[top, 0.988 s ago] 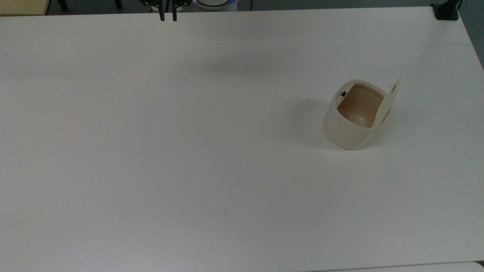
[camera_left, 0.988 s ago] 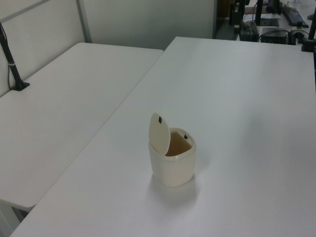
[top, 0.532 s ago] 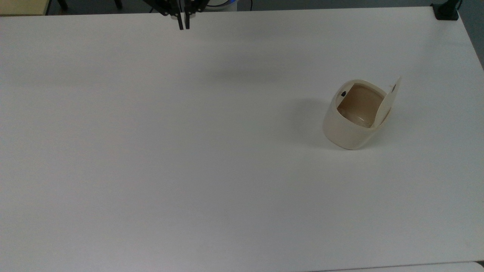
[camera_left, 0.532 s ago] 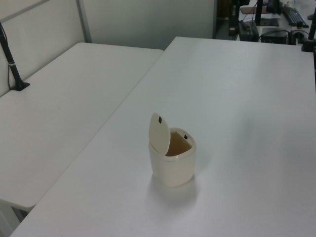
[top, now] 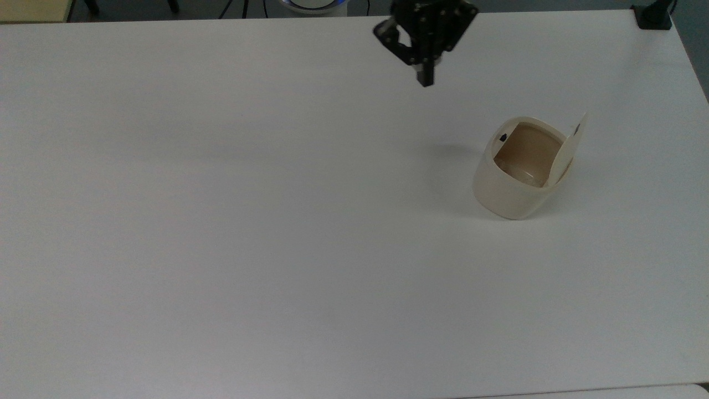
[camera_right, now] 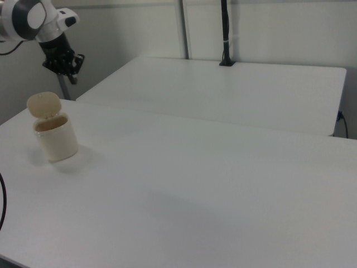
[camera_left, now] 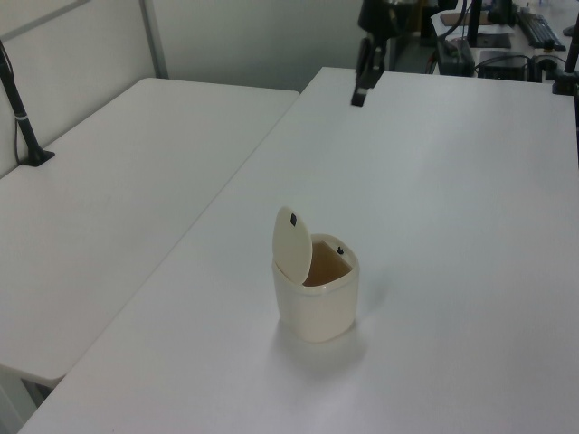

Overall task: Close the trash bin
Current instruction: 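Move the gripper toward the open lid of the cream trash bin, then push the raised lid over and down onto the bin opening with the gripper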

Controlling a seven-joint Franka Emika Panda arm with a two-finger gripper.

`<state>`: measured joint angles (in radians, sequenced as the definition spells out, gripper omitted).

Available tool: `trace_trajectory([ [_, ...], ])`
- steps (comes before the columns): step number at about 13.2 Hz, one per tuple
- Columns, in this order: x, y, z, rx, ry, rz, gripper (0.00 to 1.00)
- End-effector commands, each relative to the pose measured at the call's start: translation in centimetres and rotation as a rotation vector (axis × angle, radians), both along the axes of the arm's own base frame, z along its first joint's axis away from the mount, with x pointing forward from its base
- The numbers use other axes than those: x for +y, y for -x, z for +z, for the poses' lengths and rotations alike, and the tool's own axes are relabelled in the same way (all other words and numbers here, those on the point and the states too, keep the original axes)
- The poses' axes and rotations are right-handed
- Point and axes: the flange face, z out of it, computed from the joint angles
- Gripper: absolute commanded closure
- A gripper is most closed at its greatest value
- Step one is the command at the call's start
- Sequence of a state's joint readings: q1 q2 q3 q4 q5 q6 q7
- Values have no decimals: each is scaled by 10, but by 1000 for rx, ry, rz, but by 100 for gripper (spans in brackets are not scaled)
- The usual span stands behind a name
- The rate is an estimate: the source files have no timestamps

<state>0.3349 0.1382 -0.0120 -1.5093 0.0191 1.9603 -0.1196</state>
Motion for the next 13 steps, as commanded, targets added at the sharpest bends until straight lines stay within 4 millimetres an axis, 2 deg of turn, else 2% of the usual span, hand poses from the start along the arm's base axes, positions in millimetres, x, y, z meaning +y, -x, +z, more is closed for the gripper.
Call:
trace_trajectory([
  [1, 69, -10, -25, -117, -53, 74, 100],
  [2, 96, -11, -36, -170, -74, 108, 100],
  [5, 150, -6, -56, -251, -120, 174, 100],
  [6, 156, -4, -58, -257, -125, 182, 100],
  [9, 191, 2, -72, -274, -147, 236, 100],
  [12, 209, 4, -92, -262, -134, 285, 100],
  [13, 214, 8, -92, -263, -130, 305, 100],
])
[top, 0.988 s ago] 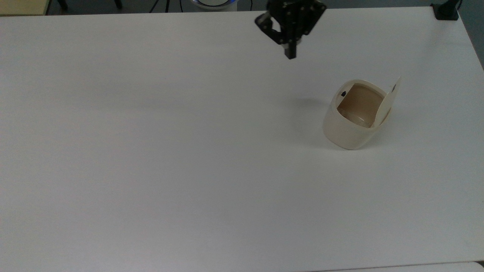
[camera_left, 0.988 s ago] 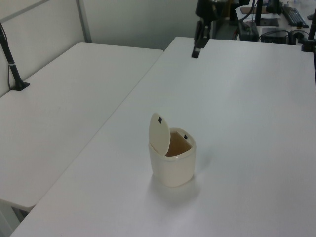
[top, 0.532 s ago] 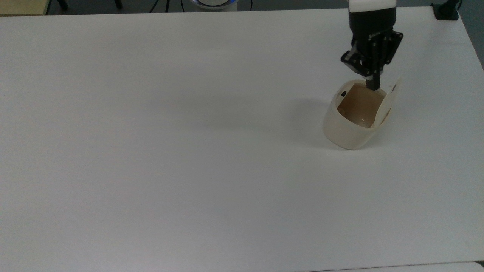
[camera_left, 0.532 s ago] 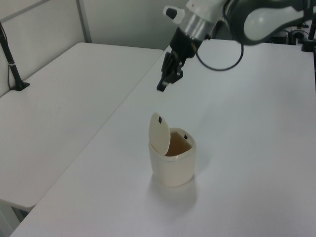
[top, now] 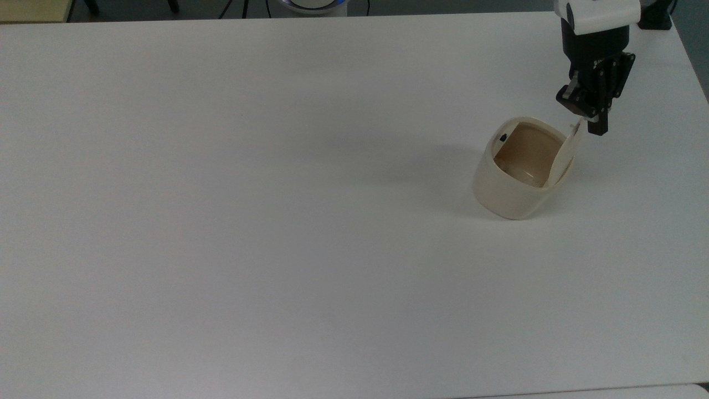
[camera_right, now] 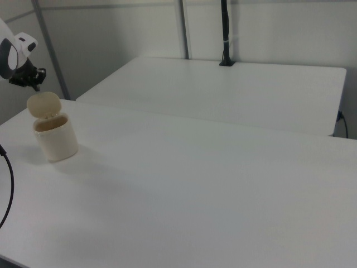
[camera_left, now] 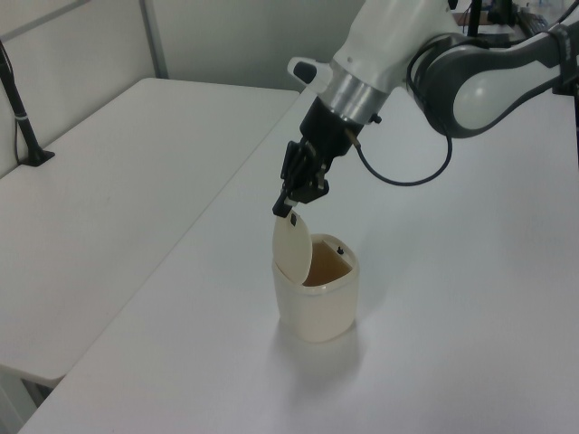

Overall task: Close the trash bin
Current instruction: 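Push the raised lid over and down onto the bin opening with the gripper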

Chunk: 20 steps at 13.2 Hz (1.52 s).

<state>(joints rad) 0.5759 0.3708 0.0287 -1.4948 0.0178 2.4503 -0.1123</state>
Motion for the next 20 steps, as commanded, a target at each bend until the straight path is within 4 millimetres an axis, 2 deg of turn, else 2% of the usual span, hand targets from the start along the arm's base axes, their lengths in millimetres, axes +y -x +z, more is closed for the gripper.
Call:
trace_trajectory([
  [1, 13, 1, -4, -30, 7, 45, 100],
  [4, 7, 2, 0, -30, 53, 95, 100],
  [7, -10, 9, -2, 68, 184, 196, 100],
  [11, -20, 10, -11, 129, 251, 219, 100],
  [18, -24, 12, -55, 232, 342, 231, 100],
  [20, -33, 4, -70, 253, 351, 218, 100],
])
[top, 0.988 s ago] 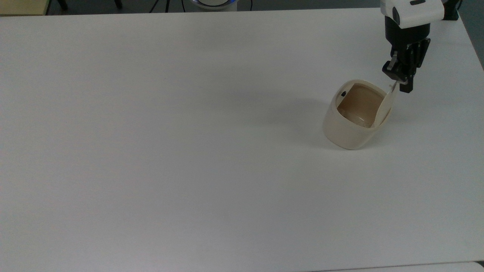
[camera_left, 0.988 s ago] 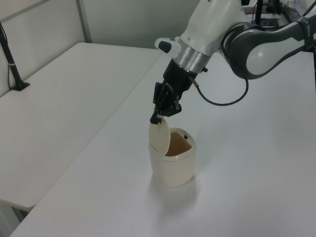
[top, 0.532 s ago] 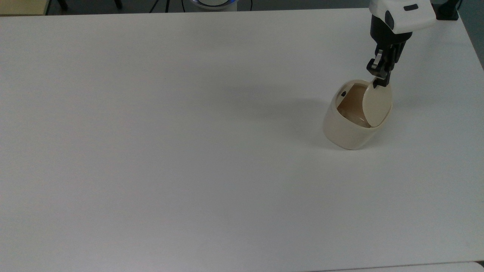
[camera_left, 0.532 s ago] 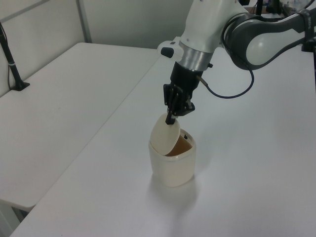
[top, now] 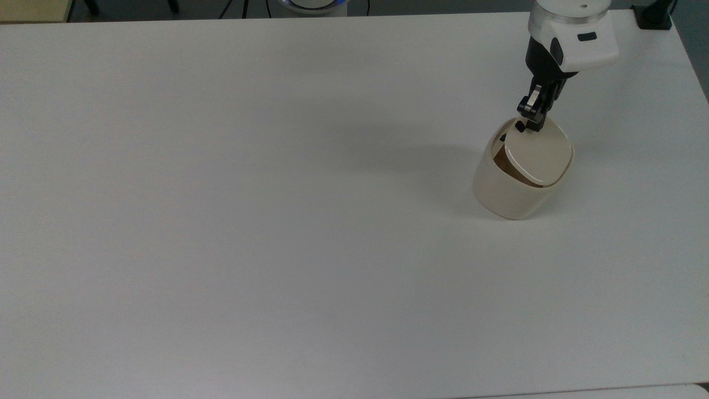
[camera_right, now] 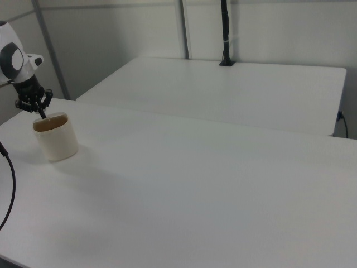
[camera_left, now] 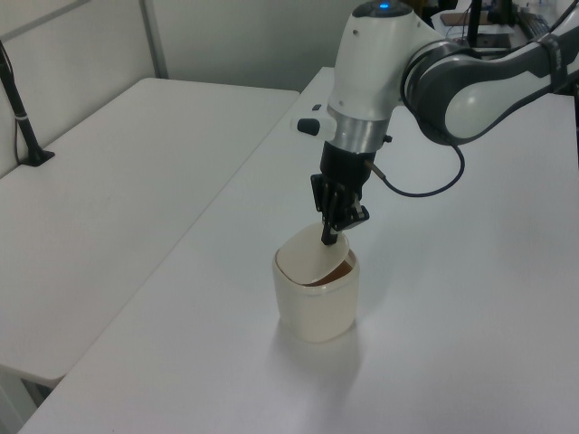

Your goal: Close the trash bin

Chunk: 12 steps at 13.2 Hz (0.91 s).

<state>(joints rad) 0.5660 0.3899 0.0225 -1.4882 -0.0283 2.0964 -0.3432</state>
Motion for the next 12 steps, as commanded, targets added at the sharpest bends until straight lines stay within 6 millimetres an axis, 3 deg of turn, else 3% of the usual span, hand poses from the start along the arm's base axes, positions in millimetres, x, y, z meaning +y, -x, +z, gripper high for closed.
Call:
trace_trajectory([
  [1, -13, -6, -21, 30, 40, 3, 100],
  [5, -14, -12, -42, 49, 53, -1, 100],
  [7, -15, -13, -41, 50, 49, -6, 100],
  [9, -26, -19, -25, 41, 28, -35, 100],
  [10, -38, -24, -2, 17, 9, -56, 100],
  [12, -66, -27, 25, 47, 5, -102, 100],
])
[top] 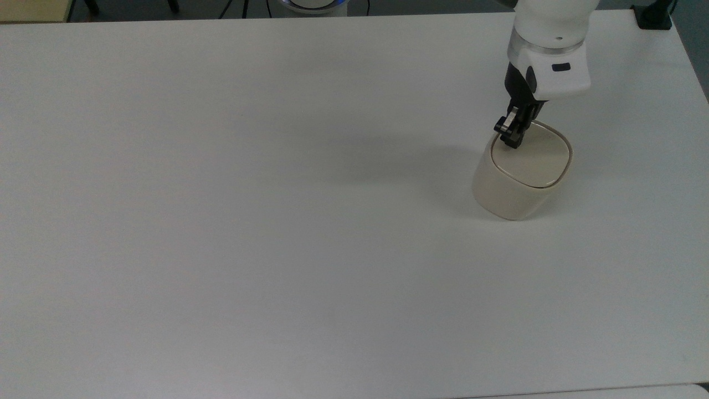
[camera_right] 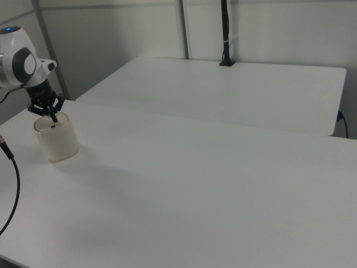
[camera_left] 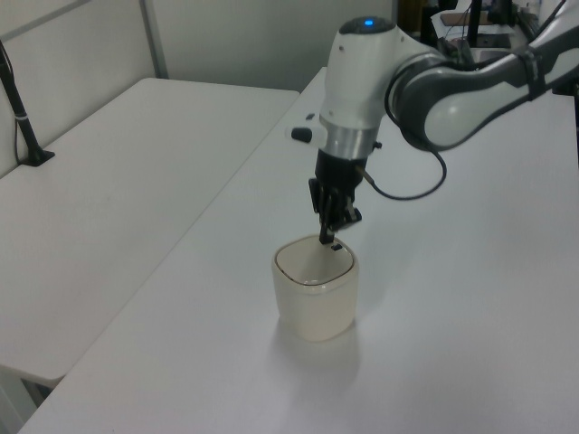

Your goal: Close the trash bin

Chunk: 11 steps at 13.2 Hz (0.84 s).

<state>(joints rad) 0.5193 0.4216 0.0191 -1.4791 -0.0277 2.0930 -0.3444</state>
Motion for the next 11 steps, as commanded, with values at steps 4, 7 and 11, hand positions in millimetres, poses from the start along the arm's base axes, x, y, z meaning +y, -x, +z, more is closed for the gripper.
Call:
trace_trajectory([
  [4, -135, -6, 102, 81, 12, -247, 100],
  [7, -223, 10, 136, 141, 27, -446, 100],
  [11, -294, 37, 152, 206, 49, -738, 100],
])
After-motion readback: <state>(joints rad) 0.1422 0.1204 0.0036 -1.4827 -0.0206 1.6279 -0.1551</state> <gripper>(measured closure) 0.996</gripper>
